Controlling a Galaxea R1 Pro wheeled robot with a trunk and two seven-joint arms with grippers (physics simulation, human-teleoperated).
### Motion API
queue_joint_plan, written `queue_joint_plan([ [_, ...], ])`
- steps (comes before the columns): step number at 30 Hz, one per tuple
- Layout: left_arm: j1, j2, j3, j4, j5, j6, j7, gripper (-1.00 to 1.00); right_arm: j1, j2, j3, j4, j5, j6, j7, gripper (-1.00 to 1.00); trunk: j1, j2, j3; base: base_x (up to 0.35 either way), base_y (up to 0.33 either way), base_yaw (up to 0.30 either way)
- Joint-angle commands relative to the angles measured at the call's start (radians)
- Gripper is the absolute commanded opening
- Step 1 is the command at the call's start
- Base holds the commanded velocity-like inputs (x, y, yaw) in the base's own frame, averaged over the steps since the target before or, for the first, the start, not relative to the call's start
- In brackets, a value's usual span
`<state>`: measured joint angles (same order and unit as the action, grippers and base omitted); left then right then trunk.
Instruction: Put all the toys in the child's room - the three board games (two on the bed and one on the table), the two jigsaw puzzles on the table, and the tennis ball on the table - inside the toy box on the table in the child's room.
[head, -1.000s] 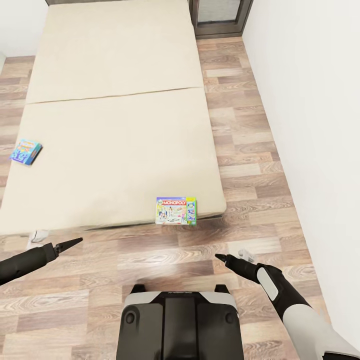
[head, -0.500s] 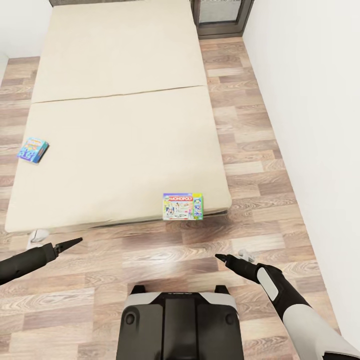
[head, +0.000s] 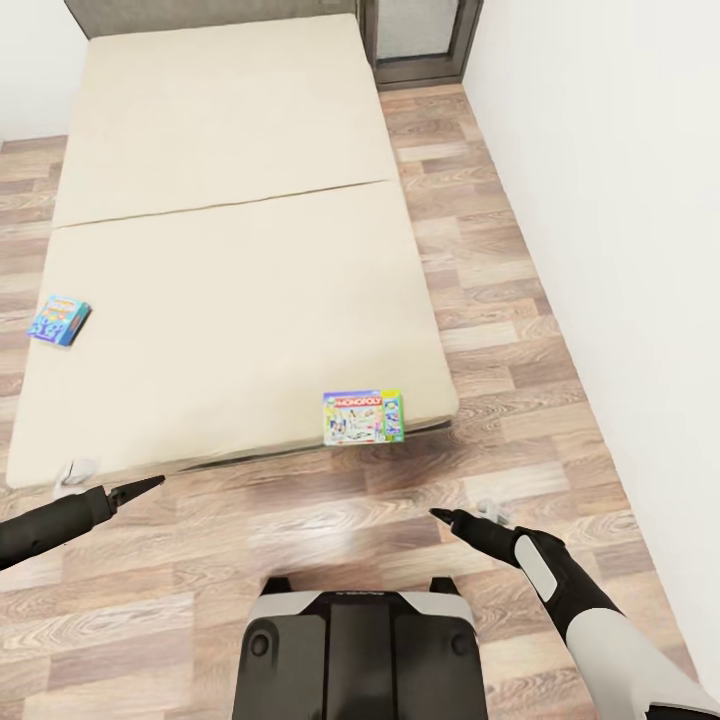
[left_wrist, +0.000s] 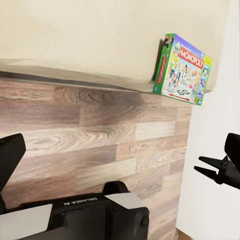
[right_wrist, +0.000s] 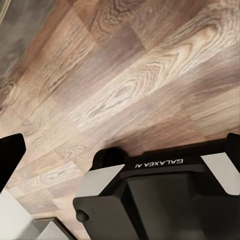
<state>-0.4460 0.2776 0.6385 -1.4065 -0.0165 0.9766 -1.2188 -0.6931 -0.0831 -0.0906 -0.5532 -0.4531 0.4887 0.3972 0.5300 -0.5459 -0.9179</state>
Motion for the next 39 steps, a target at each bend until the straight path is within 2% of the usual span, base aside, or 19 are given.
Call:
queue_joint_plan([
  [1,0.0,0.0,0.001,0.0,-0.002,0.01,-0.005,1.0,0.0,0.0,-0.004,-0.001,-0.004,0.008,0.002,1.0,0.0,-0.001,0.001,0.0,0.028,-0.154],
  [15,0.0,0.0,0.0,0.0,-0.001,0.01,-0.012,1.0,0.0,0.0,-0.004,0.0,-0.004,-0.027,0.002,1.0,0.0,-0.001,0.02,-0.007,0.007,-0.155],
  [19,0.0,0.001,-0.001,0.0,-0.001,0.012,-0.073,1.0,0.0,0.0,-0.006,0.001,-0.005,-0.028,0.002,1.0,0.0,-0.001,0.021,-0.008,0.0,-0.037],
  [20,0.0,0.003,-0.001,0.0,-0.002,0.015,-0.122,1.0,0.0,0.0,-0.006,0.001,-0.005,-0.028,0.002,1.0,0.0,-0.001,0.022,-0.003,0.0,-0.012],
  [23,0.0,0.007,0.001,0.0,-0.006,0.019,-0.195,1.0,0.0,0.0,-0.006,0.001,-0.013,-0.033,0.003,1.0,0.0,-0.001,0.022,-0.001,0.0,-0.007],
  [27,0.001,0.009,0.004,0.002,-0.008,0.019,-0.235,1.0,0.0,0.001,-0.016,0.002,-0.027,-0.045,0.038,1.0,0.0,-0.001,0.022,0.0,0.0,-0.002],
  [29,0.001,0.009,0.004,0.002,-0.006,0.021,-0.249,1.0,0.0,0.002,-0.034,0.005,-0.05,-0.048,0.085,1.0,0.0,-0.001,0.022,0.0,0.0,0.0],
  [34,0.002,0.008,-0.008,0.0,-0.007,0.035,-0.311,1.0,0.0,0.001,-0.12,0.024,-0.154,-0.056,0.218,1.0,0.0,-0.001,0.022,0.0,0.0,0.0],
  [39,0.004,0.008,-0.041,0.0,-0.011,0.046,-0.352,1.0,0.0,0.001,-0.156,0.071,-0.177,-0.085,0.257,1.0,0.0,-0.001,0.022,0.0,0.0,0.0],
])
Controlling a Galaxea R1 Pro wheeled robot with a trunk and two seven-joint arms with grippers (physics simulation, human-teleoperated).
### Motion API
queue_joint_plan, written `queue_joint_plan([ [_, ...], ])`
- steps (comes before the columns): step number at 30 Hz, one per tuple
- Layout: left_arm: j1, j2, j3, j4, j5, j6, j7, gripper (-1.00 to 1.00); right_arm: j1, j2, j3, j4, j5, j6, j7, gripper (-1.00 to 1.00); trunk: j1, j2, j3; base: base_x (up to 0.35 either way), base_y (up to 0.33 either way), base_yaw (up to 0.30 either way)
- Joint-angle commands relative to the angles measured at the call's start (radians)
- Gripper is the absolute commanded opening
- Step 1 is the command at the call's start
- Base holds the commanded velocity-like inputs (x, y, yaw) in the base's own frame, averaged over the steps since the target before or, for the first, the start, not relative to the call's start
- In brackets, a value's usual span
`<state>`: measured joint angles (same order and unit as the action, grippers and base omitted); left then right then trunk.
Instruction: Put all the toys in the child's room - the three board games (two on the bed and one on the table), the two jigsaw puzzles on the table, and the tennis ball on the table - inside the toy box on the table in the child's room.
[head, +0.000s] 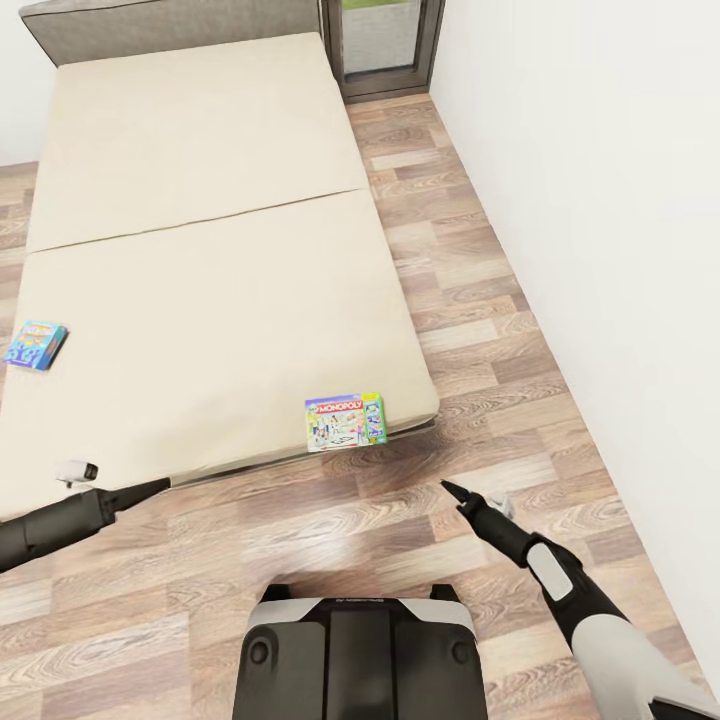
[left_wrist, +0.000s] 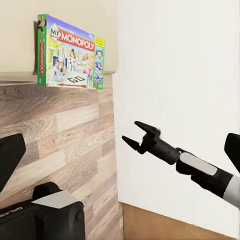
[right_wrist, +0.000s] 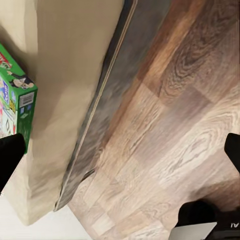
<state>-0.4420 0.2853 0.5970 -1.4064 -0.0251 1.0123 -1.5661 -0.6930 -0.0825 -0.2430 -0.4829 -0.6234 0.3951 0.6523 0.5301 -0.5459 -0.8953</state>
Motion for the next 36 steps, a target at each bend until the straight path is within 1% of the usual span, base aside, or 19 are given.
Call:
queue_joint_plan([
  [1,0.0,0.0,-0.005,0.001,-0.004,0.01,-0.005,1.0,0.0,0.0,-0.007,0.009,-0.009,-0.004,0.007,1.0,0.0,-0.001,-0.001,0.0,0.0,0.0],
  [5,0.0,-0.001,-0.012,0.006,-0.004,0.009,-0.005,1.0,0.0,0.0,-0.011,0.021,-0.015,-0.022,0.039,1.0,0.0,-0.001,-0.001,0.0,0.0,0.0],
  [16,0.0,0.0,-0.009,0.009,0.0,0.013,-0.005,1.0,0.0,0.001,-0.012,0.029,-0.022,-0.032,0.141,1.0,0.0,-0.001,-0.001,0.0,0.0,0.0],
  [21,0.0,0.001,-0.008,0.009,0.004,0.015,-0.005,1.0,0.0,0.003,-0.012,0.029,-0.023,-0.037,0.157,1.0,0.02,-0.036,-0.016,0.0,0.0,0.0],
  [25,0.0,0.001,-0.011,0.009,0.001,0.018,-0.005,1.0,0.0,0.017,-0.006,0.032,-0.011,-0.047,0.151,1.0,0.035,-0.064,-0.029,0.0,0.0,0.0],
  [28,-0.001,0.0,-0.014,0.009,0.002,0.023,-0.005,1.0,0.0,0.021,-0.003,0.032,-0.007,-0.05,0.149,1.0,0.046,-0.085,-0.038,0.0,0.0,0.0],
  [35,0.0,0.0,-0.014,0.014,0.004,0.026,-0.005,1.0,0.0,0.022,0.0,0.029,-0.006,-0.048,0.161,1.0,0.073,-0.134,-0.06,0.0,0.0,0.0],
  [36,0.0,-0.001,-0.014,0.014,0.004,0.027,-0.005,1.0,0.0,0.022,0.001,0.029,-0.006,-0.048,0.162,1.0,0.073,-0.134,-0.06,0.0,0.0,0.0],
])
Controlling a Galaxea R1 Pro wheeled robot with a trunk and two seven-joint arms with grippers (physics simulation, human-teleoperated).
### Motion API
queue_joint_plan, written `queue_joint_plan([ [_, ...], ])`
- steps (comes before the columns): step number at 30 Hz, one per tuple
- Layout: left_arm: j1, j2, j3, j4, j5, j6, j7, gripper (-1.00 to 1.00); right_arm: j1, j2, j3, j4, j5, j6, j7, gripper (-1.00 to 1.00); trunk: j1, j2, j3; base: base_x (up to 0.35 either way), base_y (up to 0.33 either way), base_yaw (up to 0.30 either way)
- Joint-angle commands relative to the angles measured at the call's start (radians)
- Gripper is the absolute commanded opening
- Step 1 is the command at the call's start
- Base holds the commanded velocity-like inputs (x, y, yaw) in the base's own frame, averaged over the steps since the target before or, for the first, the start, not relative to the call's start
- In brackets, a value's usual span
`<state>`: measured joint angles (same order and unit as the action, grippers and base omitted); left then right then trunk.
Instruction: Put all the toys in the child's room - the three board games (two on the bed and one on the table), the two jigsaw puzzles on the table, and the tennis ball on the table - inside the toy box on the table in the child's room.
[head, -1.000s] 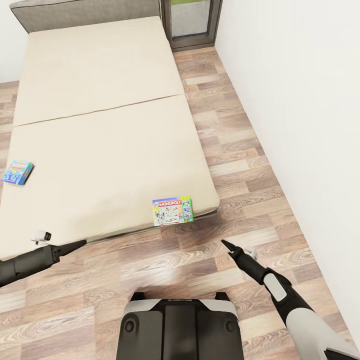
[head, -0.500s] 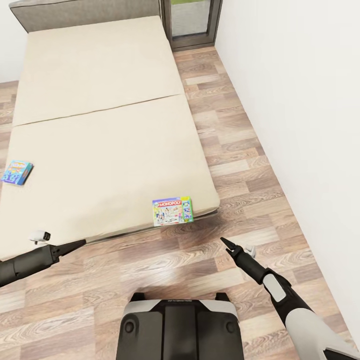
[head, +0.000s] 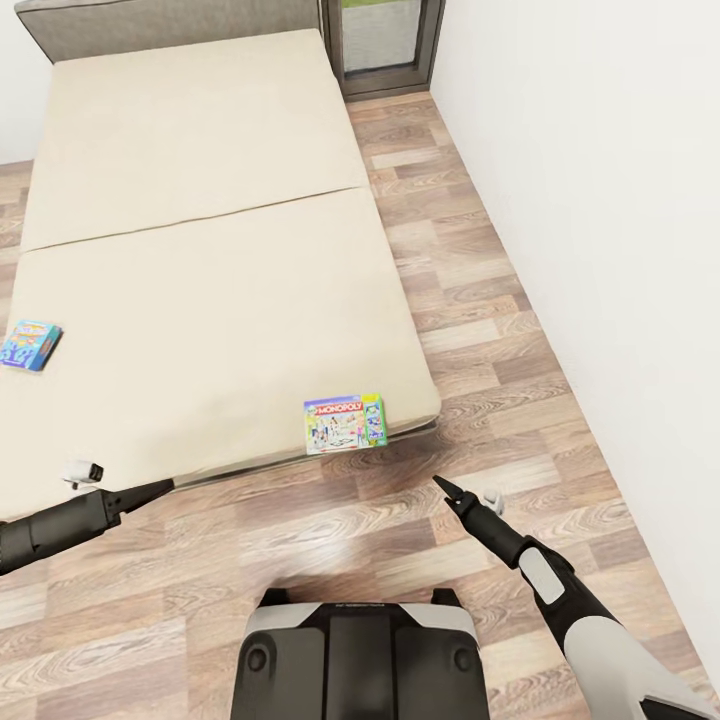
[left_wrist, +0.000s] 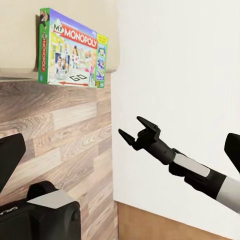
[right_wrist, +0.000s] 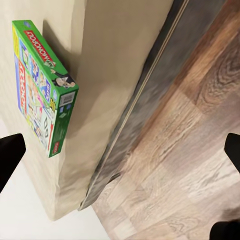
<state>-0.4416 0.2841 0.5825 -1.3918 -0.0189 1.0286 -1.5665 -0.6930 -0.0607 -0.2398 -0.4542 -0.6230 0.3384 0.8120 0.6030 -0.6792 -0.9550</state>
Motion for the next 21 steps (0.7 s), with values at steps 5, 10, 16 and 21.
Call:
queue_joint_plan([
  [5,0.0,-0.004,-0.005,0.0,-0.007,0.01,-0.004,1.0,0.0,0.001,0.014,0.0,-0.006,0.01,0.004,1.0,0.0,-0.001,-0.001,0.0,0.0,0.0],
  [10,0.0,-0.002,-0.006,0.0,-0.003,0.01,-0.004,1.0,0.0,0.001,0.056,0.0,-0.008,0.01,0.004,1.0,0.0,-0.001,-0.001,0.0,0.0,0.0],
  [16,0.0,0.0,-0.007,0.0,0.0,0.011,-0.004,1.0,0.0,0.004,0.077,0.001,-0.015,0.016,0.045,1.0,0.0,-0.001,-0.001,0.0,0.0,0.0],
  [21,0.0,0.0,-0.007,0.0,0.0,0.011,-0.004,1.0,-0.002,0.045,0.082,-0.002,-0.009,0.017,0.141,1.0,0.019,-0.036,-0.016,0.0,0.0,0.0],
])
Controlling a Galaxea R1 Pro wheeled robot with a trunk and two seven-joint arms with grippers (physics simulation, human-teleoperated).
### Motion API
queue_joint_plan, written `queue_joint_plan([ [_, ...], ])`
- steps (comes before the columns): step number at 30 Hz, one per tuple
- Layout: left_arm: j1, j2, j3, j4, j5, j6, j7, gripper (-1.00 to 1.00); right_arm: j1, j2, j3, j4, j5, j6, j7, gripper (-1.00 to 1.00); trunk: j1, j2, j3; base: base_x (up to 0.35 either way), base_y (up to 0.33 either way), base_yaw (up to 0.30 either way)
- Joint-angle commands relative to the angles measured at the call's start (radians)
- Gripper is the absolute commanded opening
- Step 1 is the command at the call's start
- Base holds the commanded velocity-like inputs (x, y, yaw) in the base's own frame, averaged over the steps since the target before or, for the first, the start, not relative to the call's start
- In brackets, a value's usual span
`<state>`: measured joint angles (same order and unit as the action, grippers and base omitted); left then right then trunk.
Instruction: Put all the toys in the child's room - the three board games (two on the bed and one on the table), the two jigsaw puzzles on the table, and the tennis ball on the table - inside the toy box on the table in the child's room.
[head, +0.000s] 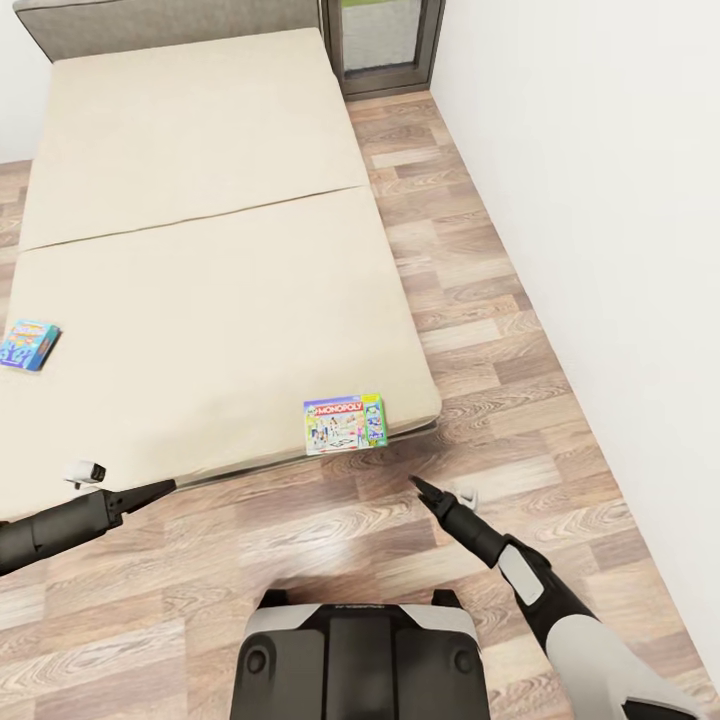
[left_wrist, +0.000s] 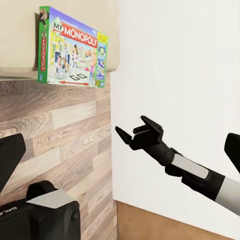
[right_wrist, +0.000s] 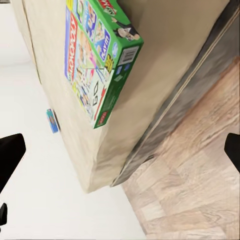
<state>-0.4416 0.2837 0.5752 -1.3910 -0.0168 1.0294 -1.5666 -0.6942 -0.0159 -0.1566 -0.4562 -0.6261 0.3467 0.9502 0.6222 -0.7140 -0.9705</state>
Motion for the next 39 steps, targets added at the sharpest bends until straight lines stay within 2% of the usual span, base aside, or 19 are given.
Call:
queue_joint_plan([
  [1,0.0,0.0,0.0,0.0,-0.002,0.011,-0.004,1.0,0.0,0.003,-0.001,0.0,-0.006,0.009,0.009,1.0,0.004,-0.008,-0.004,0.0,0.0,0.0],
  [6,0.0,-0.003,-0.001,0.0,-0.002,0.011,-0.004,1.0,0.0,0.009,0.001,-0.002,-0.003,0.007,0.032,1.0,0.023,-0.043,-0.019,0.0,0.0,0.0],
  [14,0.0,-0.004,-0.002,-0.001,-0.002,0.011,-0.004,1.0,-0.001,0.012,0.003,-0.007,0.002,-0.003,0.038,1.0,0.023,-0.043,-0.019,0.0,0.0,0.0],
  [19,0.0,-0.005,-0.002,-0.002,-0.002,0.011,-0.004,1.0,-0.001,0.009,0.003,-0.008,0.003,-0.042,0.044,1.0,0.023,-0.043,-0.019,0.0,0.0,0.0],
  [26,0.0,-0.006,-0.003,-0.002,-0.002,0.011,-0.004,1.0,0.0,0.006,0.0,-0.009,0.002,-0.089,0.102,1.0,0.023,-0.043,-0.019,0.0,0.0,0.0],
  [32,0.0,-0.006,-0.002,-0.002,-0.002,0.011,-0.004,1.0,-0.001,0.003,-0.001,-0.008,0.002,-0.094,0.114,1.0,0.023,-0.043,-0.019,0.0,0.0,0.0],
  [39,0.0,-0.006,-0.002,-0.002,-0.002,0.011,-0.004,1.0,-0.001,0.002,-0.003,-0.007,0.002,-0.099,0.116,1.0,0.046,-0.085,-0.038,0.0,0.0,0.0],
])
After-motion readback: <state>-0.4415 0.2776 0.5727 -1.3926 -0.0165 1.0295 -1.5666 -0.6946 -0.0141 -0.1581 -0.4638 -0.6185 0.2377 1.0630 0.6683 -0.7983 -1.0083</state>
